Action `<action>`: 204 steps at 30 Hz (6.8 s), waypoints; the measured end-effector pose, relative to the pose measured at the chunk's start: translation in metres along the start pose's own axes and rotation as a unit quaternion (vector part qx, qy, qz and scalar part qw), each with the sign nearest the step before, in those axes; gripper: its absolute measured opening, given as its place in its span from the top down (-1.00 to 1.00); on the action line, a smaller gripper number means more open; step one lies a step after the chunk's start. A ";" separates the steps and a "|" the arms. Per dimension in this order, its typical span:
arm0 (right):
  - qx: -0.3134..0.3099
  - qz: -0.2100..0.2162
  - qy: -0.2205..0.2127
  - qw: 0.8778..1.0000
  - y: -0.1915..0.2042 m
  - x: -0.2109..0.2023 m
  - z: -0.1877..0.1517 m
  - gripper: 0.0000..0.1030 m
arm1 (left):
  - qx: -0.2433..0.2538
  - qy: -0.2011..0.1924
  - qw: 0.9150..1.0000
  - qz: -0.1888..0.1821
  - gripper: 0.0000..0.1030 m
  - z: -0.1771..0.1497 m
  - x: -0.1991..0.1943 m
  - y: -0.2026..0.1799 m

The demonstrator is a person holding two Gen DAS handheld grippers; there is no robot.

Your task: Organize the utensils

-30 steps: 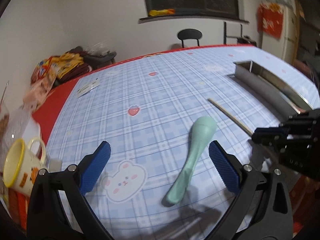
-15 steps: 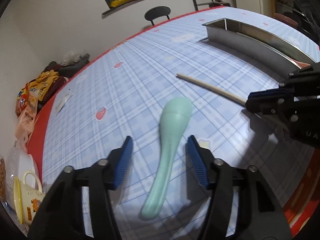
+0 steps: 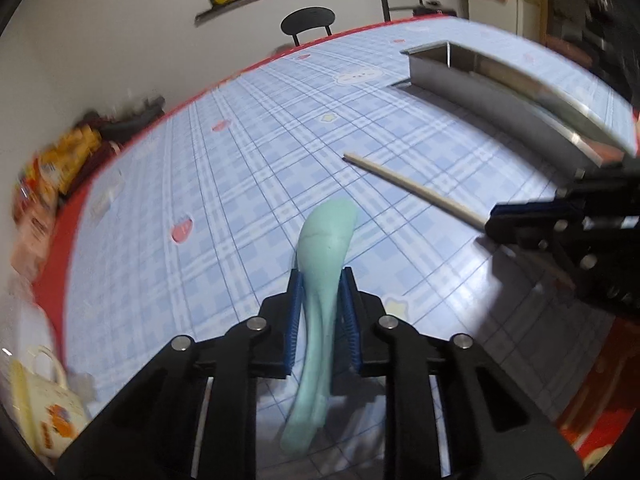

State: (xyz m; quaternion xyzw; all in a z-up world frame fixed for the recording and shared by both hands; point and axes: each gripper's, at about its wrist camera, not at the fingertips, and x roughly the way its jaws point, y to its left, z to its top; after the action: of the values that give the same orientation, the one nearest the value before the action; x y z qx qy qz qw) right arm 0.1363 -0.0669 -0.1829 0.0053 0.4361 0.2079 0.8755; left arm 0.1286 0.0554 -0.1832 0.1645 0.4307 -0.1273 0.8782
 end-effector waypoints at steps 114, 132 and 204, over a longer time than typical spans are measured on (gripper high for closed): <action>0.153 0.047 -0.146 0.976 -0.172 -0.091 -0.020 0.88 | -0.382 -0.072 0.875 -0.288 0.78 0.092 0.008 -0.101; 0.168 0.021 -0.123 0.978 -0.181 -0.068 -0.003 0.88 | -0.452 -0.053 0.849 -0.268 0.78 0.121 0.056 -0.098; 0.035 -0.218 -0.228 0.948 -0.084 -0.254 0.001 -0.89 | -0.118 -0.244 0.959 0.078 -0.89 0.063 -0.203 -0.073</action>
State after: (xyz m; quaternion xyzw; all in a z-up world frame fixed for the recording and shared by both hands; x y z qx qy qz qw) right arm 0.0321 -0.2367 -0.0048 -0.0119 0.2224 -0.0106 0.9748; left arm 0.0252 -0.0200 0.0021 0.0572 0.2014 -0.0428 0.9769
